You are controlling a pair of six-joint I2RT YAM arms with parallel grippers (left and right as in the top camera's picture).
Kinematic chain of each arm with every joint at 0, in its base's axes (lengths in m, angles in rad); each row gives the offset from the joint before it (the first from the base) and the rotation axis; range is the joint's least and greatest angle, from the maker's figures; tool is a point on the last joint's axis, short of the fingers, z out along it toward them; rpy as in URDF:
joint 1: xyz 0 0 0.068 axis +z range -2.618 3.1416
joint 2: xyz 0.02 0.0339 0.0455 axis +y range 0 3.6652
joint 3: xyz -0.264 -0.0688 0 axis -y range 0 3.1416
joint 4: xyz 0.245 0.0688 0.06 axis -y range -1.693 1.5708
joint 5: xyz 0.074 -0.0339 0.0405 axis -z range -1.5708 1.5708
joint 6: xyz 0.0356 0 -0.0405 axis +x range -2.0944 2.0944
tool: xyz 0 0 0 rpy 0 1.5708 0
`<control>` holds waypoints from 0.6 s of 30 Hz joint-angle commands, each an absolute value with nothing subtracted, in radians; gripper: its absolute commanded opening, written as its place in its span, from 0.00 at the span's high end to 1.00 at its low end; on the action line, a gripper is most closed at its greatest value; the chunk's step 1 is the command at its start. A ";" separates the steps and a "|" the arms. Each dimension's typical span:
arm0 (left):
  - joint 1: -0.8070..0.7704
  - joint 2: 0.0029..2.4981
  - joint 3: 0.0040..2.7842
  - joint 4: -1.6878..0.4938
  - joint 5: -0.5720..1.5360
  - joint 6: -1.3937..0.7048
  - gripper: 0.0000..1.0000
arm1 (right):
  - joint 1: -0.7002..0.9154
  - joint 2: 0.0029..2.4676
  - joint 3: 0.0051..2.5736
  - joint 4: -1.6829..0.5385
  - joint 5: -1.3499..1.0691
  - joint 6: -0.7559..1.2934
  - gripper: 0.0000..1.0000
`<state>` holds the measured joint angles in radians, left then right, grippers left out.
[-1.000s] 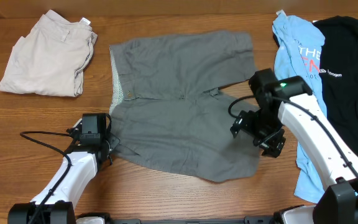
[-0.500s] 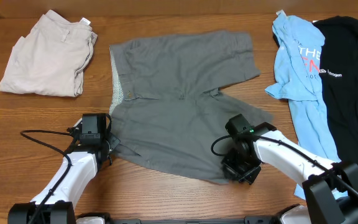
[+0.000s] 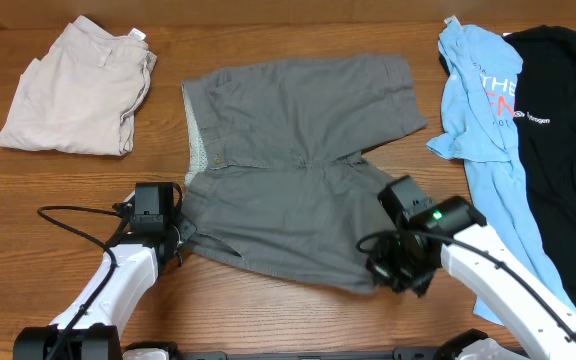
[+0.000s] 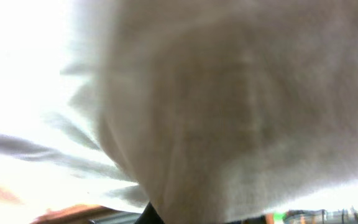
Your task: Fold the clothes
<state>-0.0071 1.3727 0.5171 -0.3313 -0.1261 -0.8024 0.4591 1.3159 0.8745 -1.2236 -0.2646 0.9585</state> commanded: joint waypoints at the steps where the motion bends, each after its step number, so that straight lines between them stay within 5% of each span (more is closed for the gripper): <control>1: -0.001 1.386 0.499 -0.342 -0.167 -0.763 0.95 | 0.437 1.418 0.999 -1.139 -0.141 0.863 0.96; 9: -0.001 1.386 0.499 -0.336 -0.162 -0.763 0.94 | 0.436 1.732 1.069 -0.628 -0.009 0.741 0.96; 10: -0.001 1.386 0.499 -0.335 -0.163 -0.763 0.94 | 0.436 1.768 1.069 -0.580 -0.008 0.712 0.92; 13: -0.001 1.386 0.499 -0.335 -0.160 -0.763 0.94 | 0.430 1.791 1.077 -0.553 0.031 0.654 0.54; 16: -0.001 1.386 0.499 -0.335 -0.160 -0.763 0.95 | 0.418 1.790 1.110 -0.566 0.036 0.627 0.32; 18: -0.001 1.386 0.499 -0.335 -0.160 -0.763 0.95 | 0.405 1.790 1.153 -0.613 0.036 0.627 0.27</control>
<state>-0.0071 1.3727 0.5167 -0.3283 -0.1284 -0.7818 0.4240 1.7977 1.0855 -0.5915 0.0093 0.6575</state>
